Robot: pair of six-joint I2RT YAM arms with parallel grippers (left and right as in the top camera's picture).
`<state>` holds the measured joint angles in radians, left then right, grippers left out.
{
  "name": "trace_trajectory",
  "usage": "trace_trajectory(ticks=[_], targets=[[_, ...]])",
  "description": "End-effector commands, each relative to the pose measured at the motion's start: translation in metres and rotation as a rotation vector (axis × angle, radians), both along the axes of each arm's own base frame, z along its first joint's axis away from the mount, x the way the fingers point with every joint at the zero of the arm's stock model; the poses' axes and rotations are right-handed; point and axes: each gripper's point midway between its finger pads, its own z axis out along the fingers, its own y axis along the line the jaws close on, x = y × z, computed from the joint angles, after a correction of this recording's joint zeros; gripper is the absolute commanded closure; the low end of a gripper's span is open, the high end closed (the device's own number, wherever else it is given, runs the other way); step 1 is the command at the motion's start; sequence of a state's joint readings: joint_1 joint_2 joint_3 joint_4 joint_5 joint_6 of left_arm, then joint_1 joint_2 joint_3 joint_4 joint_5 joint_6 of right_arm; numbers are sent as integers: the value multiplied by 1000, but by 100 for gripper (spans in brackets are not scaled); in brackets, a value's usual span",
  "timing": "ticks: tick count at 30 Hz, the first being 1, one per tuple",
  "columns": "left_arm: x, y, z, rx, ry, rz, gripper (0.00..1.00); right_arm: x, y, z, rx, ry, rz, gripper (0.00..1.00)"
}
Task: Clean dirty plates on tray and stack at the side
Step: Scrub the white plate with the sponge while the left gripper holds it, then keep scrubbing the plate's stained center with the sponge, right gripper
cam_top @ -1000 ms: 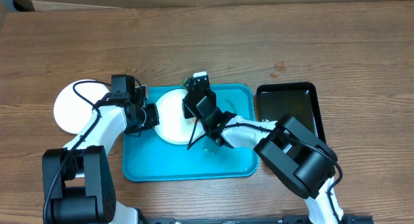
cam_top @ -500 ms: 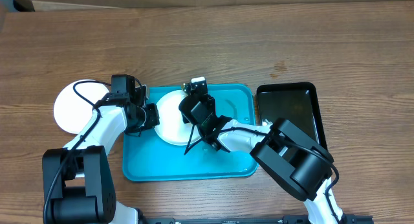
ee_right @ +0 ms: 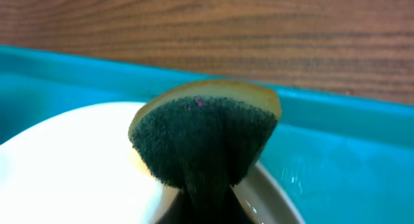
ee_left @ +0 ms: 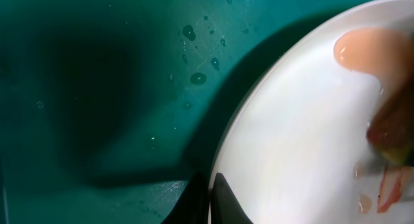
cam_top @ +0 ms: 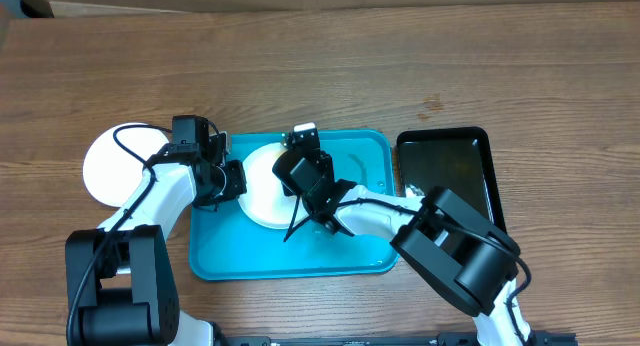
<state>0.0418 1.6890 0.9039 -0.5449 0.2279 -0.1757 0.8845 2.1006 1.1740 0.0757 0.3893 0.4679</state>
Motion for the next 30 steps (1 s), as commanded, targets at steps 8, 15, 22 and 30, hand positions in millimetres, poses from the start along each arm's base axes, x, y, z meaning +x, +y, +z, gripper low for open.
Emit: trace_trajectory(ticks=[8, 15, 22, 30], targets=[[0, 2, -3, 5, 2, -7, 96, -21, 21, 11, 91, 85, 91, 96], [0, 2, -3, 5, 2, -7, 96, -27, 13, 2, 51, 124, 85, 96], [0, 2, -3, 5, 3, -7, 96, -32, 7, -3, 54, 168, 45, 96], [0, 2, -3, 5, 3, -7, 96, -41, 7, 16, 101, 211, 34, 96]])
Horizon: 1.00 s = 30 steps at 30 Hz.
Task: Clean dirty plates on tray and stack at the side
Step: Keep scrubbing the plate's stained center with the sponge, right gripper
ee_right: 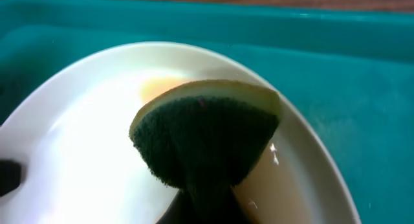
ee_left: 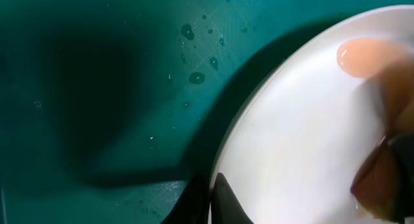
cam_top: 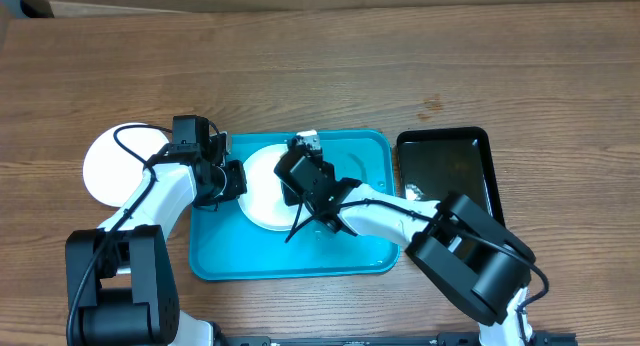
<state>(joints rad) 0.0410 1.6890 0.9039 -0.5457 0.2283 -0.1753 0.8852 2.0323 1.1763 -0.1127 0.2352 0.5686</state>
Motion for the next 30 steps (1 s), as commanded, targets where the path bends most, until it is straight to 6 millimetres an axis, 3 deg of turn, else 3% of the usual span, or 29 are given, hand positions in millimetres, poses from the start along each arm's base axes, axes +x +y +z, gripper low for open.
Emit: trace_trajectory(ticks=[1, 12, 16, 21, 30], targets=[[0, 2, -3, 5, 2, -6, 96, -8, 6, 21, 56, 17, -1, 96], [0, 2, -3, 3, 5, -6, 96, -15, 29, 70, 248, 39, 50, 96], [0, 1, -3, 1, 6, -6, 96, -22, 29, 66, 365, 206, -7, 96], [0, 1, -3, 0, 5, -6, 96, -26, 17, 56, 376, 316, -89, 96], [-1, 1, -3, 0, 8, -6, 96, -24, 0, 41, 367, 356, -262, 96]])
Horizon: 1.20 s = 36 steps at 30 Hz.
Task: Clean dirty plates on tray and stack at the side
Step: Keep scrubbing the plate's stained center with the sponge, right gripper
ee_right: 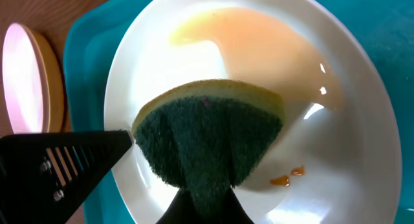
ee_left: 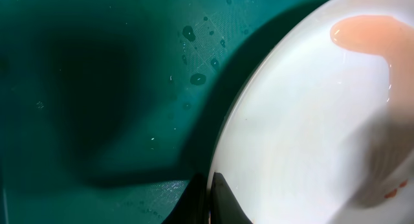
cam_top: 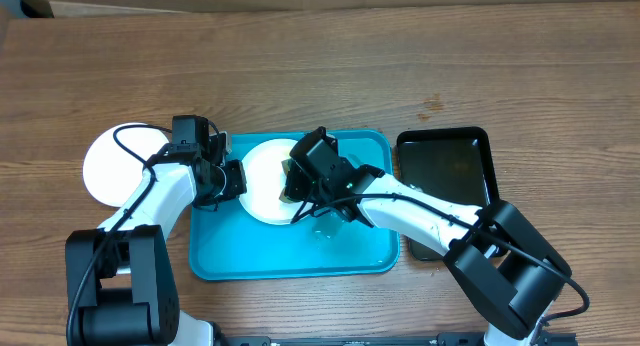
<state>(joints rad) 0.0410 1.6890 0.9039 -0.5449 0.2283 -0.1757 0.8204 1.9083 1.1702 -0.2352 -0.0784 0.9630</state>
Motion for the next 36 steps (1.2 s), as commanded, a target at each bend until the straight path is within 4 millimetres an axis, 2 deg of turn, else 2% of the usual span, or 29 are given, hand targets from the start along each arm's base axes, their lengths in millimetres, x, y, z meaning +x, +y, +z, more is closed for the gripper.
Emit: trace_trajectory(ticks=[1, 8, 15, 19, 24, 30, 36], targets=[[-1, 1, -3, 0, 9, -7, 97, 2, -7, 3, 13, 15, -90, 96], [-1, 1, -3, 0, 9, -7, 96, 10, -22, -17, -78, -11, -148, 96], [-1, 1, -3, 0, 9, -7, 96, 5, -24, -43, -93, 54, -200, 96], [-1, 1, -3, 0, 9, -7, 96, 0, -17, -49, -50, 112, -255, 96], [-1, 1, -3, 0, 9, -7, 96, 1, 3, -39, 38, 104, -215, 96], [-1, 1, -3, 0, 9, -7, 96, 4, 11, -33, 70, 83, -205, 96], [-1, 1, -3, 1, 9, -7, 96, 20, 35, -3, 195, -18, -125, 96]])
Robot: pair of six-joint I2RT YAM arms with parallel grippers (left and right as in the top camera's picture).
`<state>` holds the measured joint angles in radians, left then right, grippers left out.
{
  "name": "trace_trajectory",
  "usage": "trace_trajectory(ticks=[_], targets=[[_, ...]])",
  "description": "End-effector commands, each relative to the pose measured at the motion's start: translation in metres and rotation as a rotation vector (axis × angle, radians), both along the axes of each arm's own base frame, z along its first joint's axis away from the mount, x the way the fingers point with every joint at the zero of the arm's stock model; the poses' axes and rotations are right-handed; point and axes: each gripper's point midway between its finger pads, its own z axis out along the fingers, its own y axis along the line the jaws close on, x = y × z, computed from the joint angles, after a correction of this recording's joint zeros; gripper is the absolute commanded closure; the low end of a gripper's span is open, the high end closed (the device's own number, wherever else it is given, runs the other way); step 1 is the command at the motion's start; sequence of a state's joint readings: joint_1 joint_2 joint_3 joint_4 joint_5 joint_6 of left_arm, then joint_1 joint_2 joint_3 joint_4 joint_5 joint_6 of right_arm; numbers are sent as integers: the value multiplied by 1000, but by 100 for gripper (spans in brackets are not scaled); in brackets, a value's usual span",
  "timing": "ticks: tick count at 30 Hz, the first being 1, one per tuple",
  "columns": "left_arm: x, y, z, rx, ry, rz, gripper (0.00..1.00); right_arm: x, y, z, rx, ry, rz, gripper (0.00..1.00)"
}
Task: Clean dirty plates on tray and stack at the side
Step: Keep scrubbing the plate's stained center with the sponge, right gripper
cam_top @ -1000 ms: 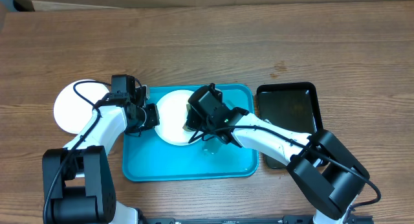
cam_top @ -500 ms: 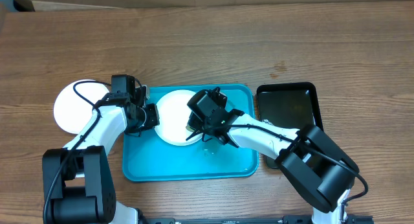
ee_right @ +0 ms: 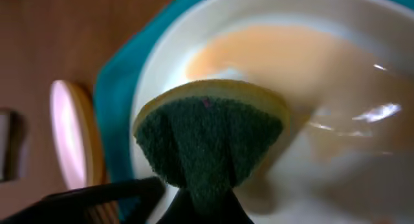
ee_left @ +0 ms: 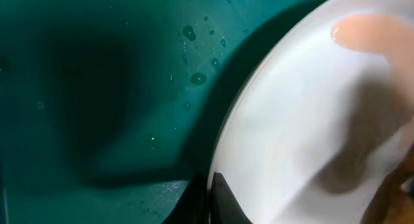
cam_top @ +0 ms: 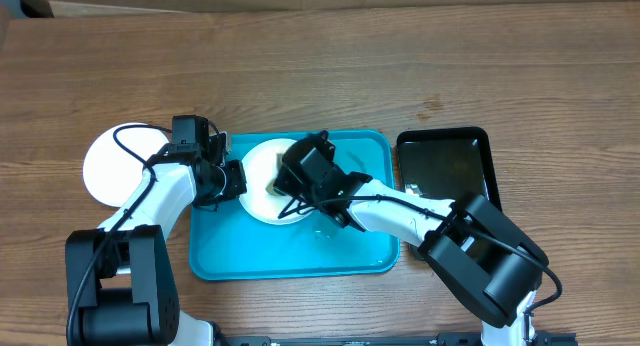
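A white plate [cam_top: 257,176] smeared with orange sauce [ee_right: 278,49] lies in the teal tray [cam_top: 290,254]. My left gripper [cam_top: 238,179] is shut on the plate's left rim; its fingers [ee_left: 220,195] pinch the edge of the plate [ee_left: 291,140]. My right gripper [cam_top: 283,183] is shut on a sponge [ee_right: 210,136] with a green scouring face and a yellow back. It holds the sponge low over the plate's left half, close to the left gripper. The sponge's shadow falls across the plate, below the sauce patch [ee_left: 365,36].
A clean white plate [cam_top: 113,168] sits on the table left of the tray. A black tray [cam_top: 450,171] lies to the right of the teal one. Water drops [ee_left: 197,78] dot the teal tray floor beside the plate.
My right gripper has moved the sponge left and lower over the plate, closer to the left gripper. Its shadow on the plate has grown. The left gripper holds the rim as before.
The sponge was first at the plate's far rim by the tray wall, then on the plate's far part. Then it was above the middle, with the sauce patch and small orange specks showing. Now it is over the left half. The left gripper kept its hold throughout.
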<state>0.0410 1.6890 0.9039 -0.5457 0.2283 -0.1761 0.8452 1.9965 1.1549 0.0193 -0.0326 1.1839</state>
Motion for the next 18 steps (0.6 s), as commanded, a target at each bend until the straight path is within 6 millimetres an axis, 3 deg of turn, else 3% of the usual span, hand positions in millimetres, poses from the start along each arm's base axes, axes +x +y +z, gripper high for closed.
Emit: trace_trajectory(ticks=[1, 5, 9, 18], targets=[[-1, 1, -3, 0, 8, -7, 96, 2, 5, 10, 31, -22, 42, 96], [-1, 1, -3, 0, 8, -7, 96, 5, -3, 41, 57, -39, 31, 96], [0, 0, -3, -7, 5, -9, 96, -11, 0, 70, 105, -19, 87, 96], [-1, 0, -3, -7, 6, -9, 96, -29, 4, 69, 154, 106, 57, 96]])
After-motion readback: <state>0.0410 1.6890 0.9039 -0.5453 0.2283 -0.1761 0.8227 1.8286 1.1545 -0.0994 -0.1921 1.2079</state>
